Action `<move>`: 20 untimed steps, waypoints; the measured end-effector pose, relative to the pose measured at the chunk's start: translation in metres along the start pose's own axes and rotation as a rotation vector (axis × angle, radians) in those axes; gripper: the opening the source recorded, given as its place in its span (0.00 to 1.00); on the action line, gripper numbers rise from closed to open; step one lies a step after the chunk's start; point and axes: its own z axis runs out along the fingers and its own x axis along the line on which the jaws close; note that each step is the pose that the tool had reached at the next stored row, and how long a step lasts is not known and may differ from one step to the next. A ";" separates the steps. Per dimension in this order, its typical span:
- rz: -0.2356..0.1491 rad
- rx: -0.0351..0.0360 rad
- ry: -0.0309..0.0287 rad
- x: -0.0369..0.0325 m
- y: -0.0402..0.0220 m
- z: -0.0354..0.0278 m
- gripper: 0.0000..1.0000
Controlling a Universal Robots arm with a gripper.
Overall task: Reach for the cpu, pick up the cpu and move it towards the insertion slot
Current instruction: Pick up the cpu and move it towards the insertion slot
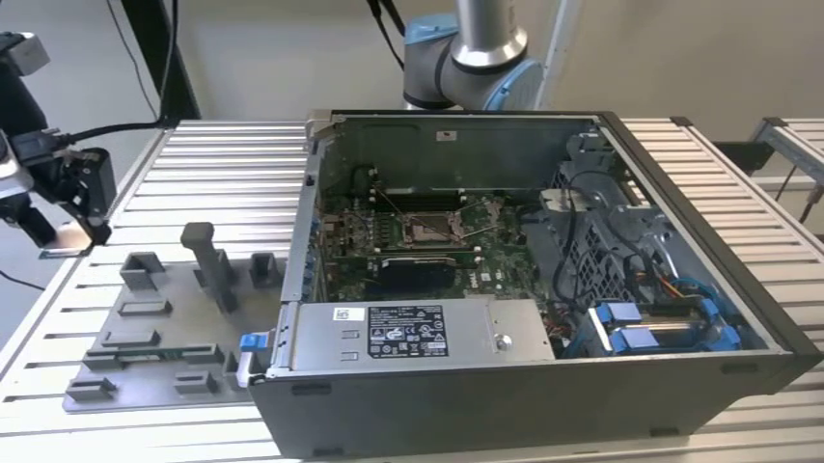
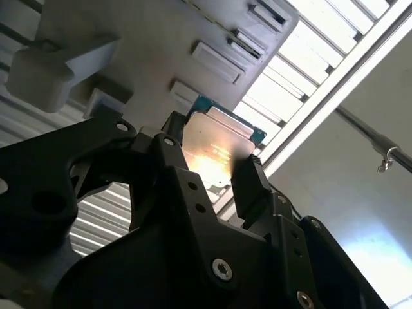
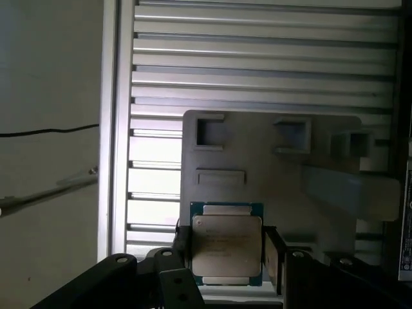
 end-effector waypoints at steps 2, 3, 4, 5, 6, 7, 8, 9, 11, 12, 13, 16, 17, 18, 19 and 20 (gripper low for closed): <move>0.000 0.0000 0.0000 0.0000 0.0002 -0.0058 0.00; 0.000 0.0000 0.0000 -0.0001 0.0003 -0.0088 0.00; 0.000 0.0000 -0.0001 -0.0001 0.0004 -0.0118 0.00; 0.000 0.0000 0.0001 -0.0001 0.0005 -0.0153 0.00; 0.000 0.0000 0.0000 -0.0001 0.0007 -0.0184 0.00; 0.000 0.0000 -0.0001 -0.0001 0.0008 -0.0215 0.00; 0.000 0.0000 -0.0001 -0.0001 0.0009 -0.0243 0.00; 0.000 0.0000 0.0000 -0.0002 0.0010 -0.0275 0.00; 0.000 0.0000 -0.0001 -0.0002 0.0012 -0.0330 0.00; 0.000 0.0001 -0.0001 -0.0002 0.0013 -0.0357 0.00; 0.000 0.0000 -0.0003 -0.0002 0.0014 -0.0385 0.00; 0.000 0.0000 -0.0014 -0.0001 0.0016 -0.0457 0.00; 0.000 0.0001 -0.0018 0.0000 0.0017 -0.0476 0.00; 0.000 0.0000 -0.0024 0.0001 0.0018 -0.0498 0.00; 0.000 0.0001 -0.0027 0.0001 0.0018 -0.0519 0.00; 0.000 0.0002 -0.0031 0.0002 0.0019 -0.0539 0.00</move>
